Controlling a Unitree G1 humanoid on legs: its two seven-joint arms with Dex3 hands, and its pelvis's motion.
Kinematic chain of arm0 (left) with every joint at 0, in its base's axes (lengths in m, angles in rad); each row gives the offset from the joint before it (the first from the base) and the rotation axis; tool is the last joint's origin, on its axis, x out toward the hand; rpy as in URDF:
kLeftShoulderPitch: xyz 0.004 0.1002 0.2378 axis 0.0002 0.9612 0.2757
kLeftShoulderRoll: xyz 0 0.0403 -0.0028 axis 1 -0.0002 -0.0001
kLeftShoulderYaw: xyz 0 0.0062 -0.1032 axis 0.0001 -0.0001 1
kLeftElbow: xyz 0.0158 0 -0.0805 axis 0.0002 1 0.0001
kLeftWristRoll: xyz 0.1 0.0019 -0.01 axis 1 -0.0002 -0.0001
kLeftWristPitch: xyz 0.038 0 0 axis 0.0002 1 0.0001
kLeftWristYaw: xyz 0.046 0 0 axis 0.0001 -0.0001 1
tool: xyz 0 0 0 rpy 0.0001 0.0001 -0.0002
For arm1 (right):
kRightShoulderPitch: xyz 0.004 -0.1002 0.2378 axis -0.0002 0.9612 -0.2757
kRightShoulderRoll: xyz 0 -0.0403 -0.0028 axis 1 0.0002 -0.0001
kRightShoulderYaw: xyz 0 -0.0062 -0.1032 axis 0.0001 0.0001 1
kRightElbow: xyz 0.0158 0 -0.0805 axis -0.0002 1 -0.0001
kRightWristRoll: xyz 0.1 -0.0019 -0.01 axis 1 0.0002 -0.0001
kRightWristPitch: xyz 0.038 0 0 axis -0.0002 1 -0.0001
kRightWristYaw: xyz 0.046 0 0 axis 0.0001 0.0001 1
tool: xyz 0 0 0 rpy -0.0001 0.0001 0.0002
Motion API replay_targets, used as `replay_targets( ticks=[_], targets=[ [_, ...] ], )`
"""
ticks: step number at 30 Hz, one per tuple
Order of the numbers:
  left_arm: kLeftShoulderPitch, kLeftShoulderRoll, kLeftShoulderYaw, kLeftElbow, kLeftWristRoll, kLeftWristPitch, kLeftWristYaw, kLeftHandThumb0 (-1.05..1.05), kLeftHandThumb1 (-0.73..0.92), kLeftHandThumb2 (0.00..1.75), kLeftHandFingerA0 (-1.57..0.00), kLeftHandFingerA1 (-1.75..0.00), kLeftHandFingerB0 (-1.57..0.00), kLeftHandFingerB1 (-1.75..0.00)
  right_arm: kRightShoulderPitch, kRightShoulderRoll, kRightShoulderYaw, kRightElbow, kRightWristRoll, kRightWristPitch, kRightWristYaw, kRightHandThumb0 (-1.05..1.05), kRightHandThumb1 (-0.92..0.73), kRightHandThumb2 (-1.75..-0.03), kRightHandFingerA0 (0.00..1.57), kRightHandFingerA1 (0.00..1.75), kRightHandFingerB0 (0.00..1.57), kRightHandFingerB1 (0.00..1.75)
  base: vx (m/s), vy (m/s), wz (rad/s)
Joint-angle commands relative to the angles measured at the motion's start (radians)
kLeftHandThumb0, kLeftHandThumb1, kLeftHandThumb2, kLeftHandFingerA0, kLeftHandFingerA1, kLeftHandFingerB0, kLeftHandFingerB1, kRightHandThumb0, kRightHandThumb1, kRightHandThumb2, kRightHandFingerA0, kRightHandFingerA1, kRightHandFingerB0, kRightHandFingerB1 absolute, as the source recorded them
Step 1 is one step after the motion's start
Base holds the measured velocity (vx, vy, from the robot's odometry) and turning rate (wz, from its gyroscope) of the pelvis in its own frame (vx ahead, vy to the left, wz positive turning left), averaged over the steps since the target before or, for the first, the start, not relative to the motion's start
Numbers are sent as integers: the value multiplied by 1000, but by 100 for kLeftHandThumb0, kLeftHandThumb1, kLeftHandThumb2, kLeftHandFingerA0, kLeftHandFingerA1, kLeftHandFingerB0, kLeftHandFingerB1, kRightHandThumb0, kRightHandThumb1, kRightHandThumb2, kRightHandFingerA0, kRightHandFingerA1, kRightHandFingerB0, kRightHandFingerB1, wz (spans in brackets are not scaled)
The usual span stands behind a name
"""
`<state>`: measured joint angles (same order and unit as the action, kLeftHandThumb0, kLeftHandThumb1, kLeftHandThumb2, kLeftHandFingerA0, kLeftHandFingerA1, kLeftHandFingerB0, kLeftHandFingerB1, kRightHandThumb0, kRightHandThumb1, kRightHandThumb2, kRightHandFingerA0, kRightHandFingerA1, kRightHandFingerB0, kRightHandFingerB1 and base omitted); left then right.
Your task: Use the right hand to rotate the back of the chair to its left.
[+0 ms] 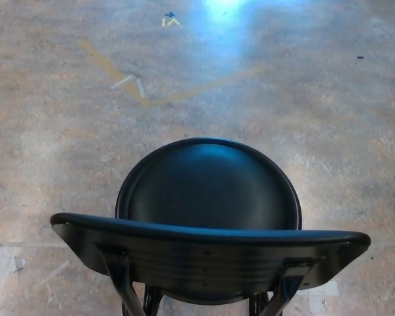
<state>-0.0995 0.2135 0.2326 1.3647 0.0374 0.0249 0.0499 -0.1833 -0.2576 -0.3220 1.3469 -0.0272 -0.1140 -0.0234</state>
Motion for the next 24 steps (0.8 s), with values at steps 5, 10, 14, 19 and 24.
replay_targets(
  ticks=[5, 10, 14, 19, 24],
  targets=[
    [10, 1, 21, 4, 0, 5, 7, -45, 72, 61, -54, -47, -45, -41, -161, -68, -17, -73, 25, -313, -27, -105, -47, -105, 0, 74, 0, 63, 0, 0, 0],
    [15, 1, 17, 4, 8, 1, 6, -47, 72, 61, -53, -47, -45, -41, -170, -90, 57, -150, -56, -442, -81, -105, -51, -108, 0, 66, 0, 59, 0, 0, 0],
    [14, -1, 6, 3, 16, 1, 4, -48, 74, 62, -51, -46, -43, -40, -142, -95, 116, -240, -112, -549, -123, -105, -83, -61, 0, 3, 0, 0, 0, 0, 0],
    [9, -2, 2, 3, 20, 4, 15, -46, 76, 62, -56, -47, -48, -42, -113, -100, 160, -292, -141, -563, -135, -105, -87, -65, 0, 0, 0, 4, 0, 0, 0],
    [13, -1, 13, 4, 8, 5, 14, -45, 73, 61, -55, -48, -46, -41, -76, -106, 199, -329, -135, -592, -96, -105, -83, -59, 0, 0, 0, 8, 0, 0, 0]
  ],
)
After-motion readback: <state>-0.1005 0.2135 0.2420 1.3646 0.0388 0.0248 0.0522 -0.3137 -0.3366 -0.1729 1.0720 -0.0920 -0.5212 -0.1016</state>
